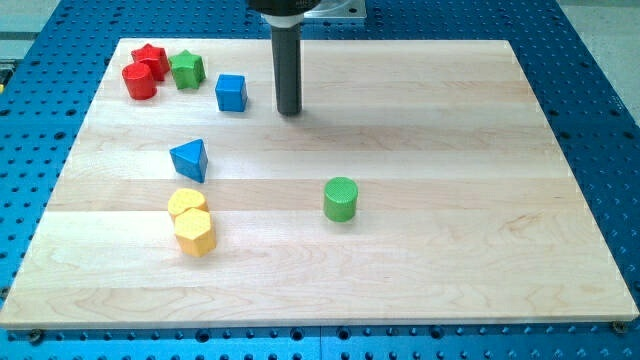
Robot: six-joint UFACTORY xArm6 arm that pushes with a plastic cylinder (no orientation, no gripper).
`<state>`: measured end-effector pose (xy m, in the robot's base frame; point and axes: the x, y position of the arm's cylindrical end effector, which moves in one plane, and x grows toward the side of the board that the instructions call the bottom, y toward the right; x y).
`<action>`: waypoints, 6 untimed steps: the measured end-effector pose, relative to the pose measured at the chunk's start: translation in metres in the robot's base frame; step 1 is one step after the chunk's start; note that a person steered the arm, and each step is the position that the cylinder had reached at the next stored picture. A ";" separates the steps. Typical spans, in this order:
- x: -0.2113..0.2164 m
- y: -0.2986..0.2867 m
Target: Push the cube below the green star
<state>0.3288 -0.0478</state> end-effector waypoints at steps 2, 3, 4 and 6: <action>-0.007 -0.099; 0.001 -0.112; 0.046 -0.025; 0.117 -0.071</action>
